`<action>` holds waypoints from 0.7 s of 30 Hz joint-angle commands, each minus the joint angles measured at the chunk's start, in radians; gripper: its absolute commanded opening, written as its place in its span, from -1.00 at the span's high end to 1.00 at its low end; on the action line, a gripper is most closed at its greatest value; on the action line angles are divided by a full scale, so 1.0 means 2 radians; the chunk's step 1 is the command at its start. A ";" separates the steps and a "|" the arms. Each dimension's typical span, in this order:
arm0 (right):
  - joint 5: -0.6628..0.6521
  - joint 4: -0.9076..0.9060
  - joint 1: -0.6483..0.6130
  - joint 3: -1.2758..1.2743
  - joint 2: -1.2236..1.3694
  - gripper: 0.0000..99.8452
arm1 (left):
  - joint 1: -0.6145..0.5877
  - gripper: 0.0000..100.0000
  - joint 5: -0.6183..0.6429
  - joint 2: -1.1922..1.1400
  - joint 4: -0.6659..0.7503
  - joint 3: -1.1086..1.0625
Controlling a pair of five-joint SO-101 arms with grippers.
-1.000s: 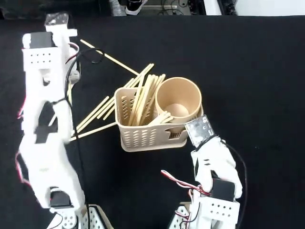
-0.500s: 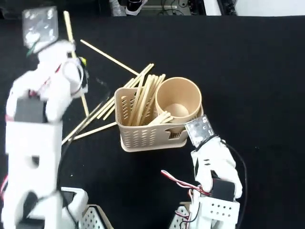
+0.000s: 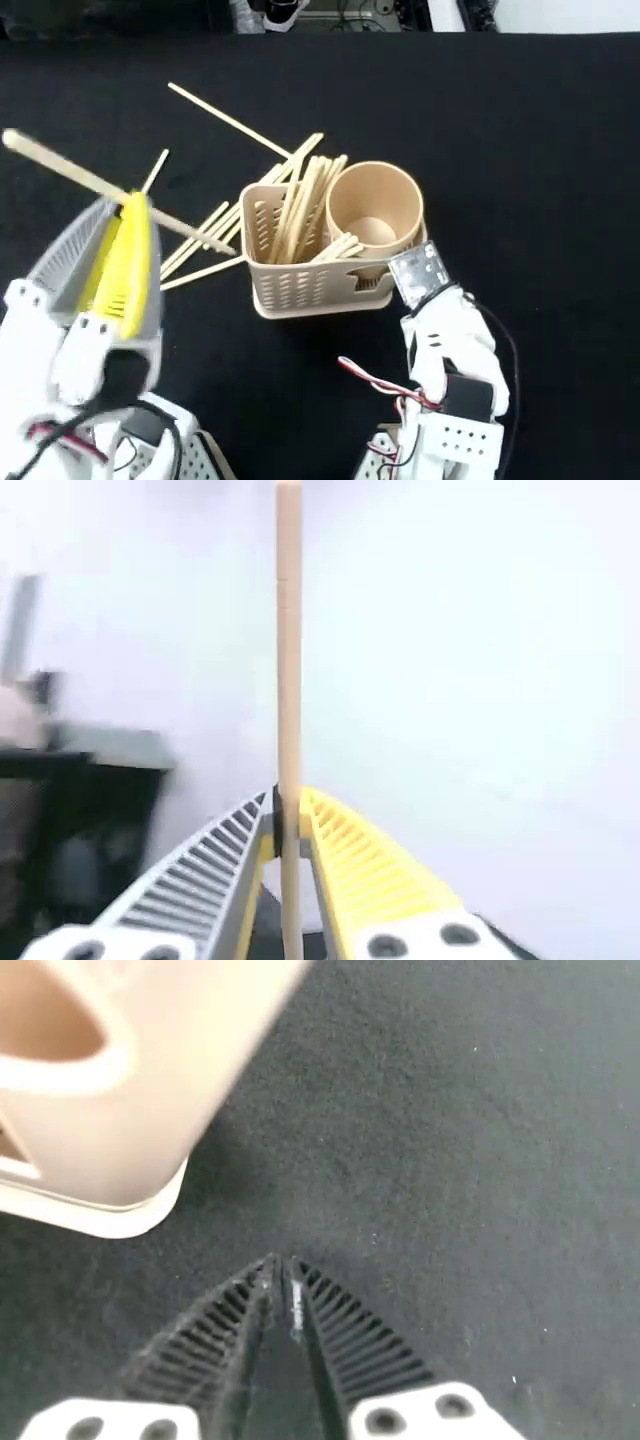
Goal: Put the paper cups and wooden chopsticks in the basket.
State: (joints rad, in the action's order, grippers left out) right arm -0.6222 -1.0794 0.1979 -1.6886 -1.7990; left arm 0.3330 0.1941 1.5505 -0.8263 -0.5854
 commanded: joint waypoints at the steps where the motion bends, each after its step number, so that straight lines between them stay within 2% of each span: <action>1: -0.004 -0.003 -0.002 0.001 -0.023 0.98 | 0.033 0.94 0.001 -0.012 0.025 -0.073; 5: -0.004 -0.003 -0.002 0.001 -0.023 0.98 | 0.032 0.93 -0.002 -0.044 0.101 -0.161; 8: -0.004 -0.003 -0.002 0.001 -0.022 0.98 | 0.019 0.93 -0.020 -0.065 0.130 -0.198; 11: -0.004 -0.003 -0.002 0.001 -0.022 0.98 | 0.012 0.81 -0.022 -0.070 0.103 -0.194; 15: -0.004 -0.003 -0.002 0.001 -0.022 0.98 | 0.014 0.55 -0.022 -0.067 0.020 -0.153; 19: -0.004 -0.003 -0.002 0.001 -0.022 0.98 | 0.002 0.51 -0.026 -0.068 -0.018 -0.105; 21: -0.004 -0.003 -0.002 0.001 -0.022 0.98 | -0.049 0.51 -0.024 -0.071 -0.019 -0.086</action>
State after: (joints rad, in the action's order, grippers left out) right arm -0.6222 -1.0825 0.1979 -1.6886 -1.7990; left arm 0.3590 0.1527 1.4124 -0.8431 -0.8738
